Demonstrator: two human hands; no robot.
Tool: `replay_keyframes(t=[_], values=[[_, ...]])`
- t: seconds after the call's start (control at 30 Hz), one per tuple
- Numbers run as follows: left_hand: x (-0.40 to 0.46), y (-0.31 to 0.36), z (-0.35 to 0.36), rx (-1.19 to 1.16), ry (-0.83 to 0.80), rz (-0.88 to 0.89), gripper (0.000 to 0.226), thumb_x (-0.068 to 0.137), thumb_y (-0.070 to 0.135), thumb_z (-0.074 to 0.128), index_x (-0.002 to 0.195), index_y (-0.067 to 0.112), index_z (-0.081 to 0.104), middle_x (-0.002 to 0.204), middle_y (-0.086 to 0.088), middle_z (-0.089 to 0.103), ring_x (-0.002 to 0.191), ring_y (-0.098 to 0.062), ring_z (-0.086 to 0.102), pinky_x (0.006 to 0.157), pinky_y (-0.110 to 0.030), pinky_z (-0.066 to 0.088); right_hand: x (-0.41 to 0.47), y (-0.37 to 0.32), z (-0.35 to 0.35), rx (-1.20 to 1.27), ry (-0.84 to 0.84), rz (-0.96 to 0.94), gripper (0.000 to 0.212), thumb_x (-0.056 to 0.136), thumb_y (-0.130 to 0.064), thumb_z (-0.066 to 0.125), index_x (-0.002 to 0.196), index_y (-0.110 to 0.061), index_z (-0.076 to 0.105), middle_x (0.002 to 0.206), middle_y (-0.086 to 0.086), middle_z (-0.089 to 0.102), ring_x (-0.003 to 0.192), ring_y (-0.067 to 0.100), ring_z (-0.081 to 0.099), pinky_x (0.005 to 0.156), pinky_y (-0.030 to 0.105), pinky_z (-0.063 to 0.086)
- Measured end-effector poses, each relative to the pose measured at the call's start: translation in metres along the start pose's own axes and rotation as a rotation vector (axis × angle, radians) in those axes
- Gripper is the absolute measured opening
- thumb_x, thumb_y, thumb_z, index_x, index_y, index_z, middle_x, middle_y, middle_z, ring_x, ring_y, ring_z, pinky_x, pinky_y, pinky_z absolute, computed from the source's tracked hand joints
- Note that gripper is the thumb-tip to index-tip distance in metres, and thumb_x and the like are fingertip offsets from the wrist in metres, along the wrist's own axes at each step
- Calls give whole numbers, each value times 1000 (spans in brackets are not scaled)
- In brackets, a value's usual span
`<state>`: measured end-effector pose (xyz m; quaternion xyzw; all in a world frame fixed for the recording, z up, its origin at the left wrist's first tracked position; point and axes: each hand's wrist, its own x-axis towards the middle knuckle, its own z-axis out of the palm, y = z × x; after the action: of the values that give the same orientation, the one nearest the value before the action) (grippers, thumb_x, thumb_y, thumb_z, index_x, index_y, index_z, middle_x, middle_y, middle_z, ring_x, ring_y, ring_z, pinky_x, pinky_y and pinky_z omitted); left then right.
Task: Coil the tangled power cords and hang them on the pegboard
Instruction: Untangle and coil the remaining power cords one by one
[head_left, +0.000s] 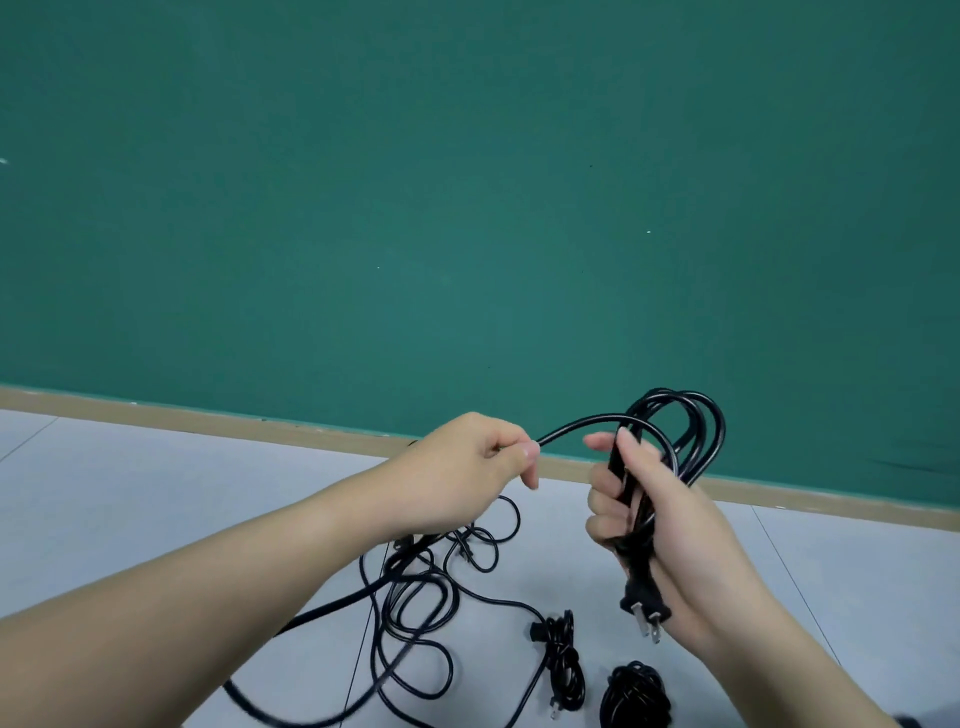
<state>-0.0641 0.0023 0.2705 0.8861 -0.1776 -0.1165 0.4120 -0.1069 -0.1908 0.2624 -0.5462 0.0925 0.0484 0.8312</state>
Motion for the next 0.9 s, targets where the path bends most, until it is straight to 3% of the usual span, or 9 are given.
replay_keyframes(t=[0.13, 0.3, 0.43, 0.57, 0.73, 0.8, 0.9], values=[[-4, 1, 5, -71, -131, -28, 38, 109, 37, 42, 90, 20, 69, 64, -4, 35, 50, -18, 27, 47, -29, 23, -3, 12, -1, -272, -94, -95, 33, 85, -41, 73, 101, -14, 61, 71, -1, 29, 65, 17, 22, 63, 37, 15], [-10, 8, 22, -157, -244, -45, 42, 109, 46, 39, 81, 23, 60, 54, 13, 43, 49, -15, 32, 44, -23, 28, -7, 15, -3, -390, -174, -113, 17, 86, -36, 71, 87, -20, 70, 64, 8, 52, 57, 14, 41, 59, 35, 23], [-7, 11, 23, -110, -241, 2, 42, 108, 48, 42, 79, 27, 63, 56, 13, 45, 54, -18, 34, 48, -26, 29, -8, 7, -3, -314, -139, -51, 28, 91, -38, 75, 73, -22, 61, 67, 9, 54, 63, 20, 43, 69, 45, 18], [-6, 12, 18, -18, -301, -24, 44, 104, 57, 44, 82, 26, 67, 66, 6, 48, 60, -19, 40, 57, -29, 34, -2, -8, -10, -80, 70, -85, 22, 91, -27, 72, 78, -20, 56, 66, -1, 48, 57, 15, 52, 62, 33, 46], [-3, 7, 6, 120, -253, -33, 50, 101, 63, 46, 80, 23, 68, 67, -2, 40, 60, -20, 36, 60, -32, 31, 11, -32, -33, 207, 223, -111, 25, 100, -22, 64, 80, -20, 49, 61, -4, 39, 55, 11, 44, 52, 24, 49], [-5, 8, 1, 153, -237, -23, 49, 101, 63, 46, 81, 23, 68, 66, -2, 37, 58, -21, 34, 58, -31, 28, 13, -38, -41, 253, 253, -97, 24, 99, -24, 65, 81, -17, 50, 60, -2, 42, 58, 13, 48, 56, 25, 54], [-7, 9, -5, 154, -224, 20, 46, 102, 57, 49, 81, 20, 66, 67, -5, 36, 55, -20, 30, 53, -30, 24, 13, -38, -46, 263, 242, -57, 21, 98, -26, 66, 88, -14, 52, 66, 1, 52, 74, 20, 67, 72, 34, 63]])
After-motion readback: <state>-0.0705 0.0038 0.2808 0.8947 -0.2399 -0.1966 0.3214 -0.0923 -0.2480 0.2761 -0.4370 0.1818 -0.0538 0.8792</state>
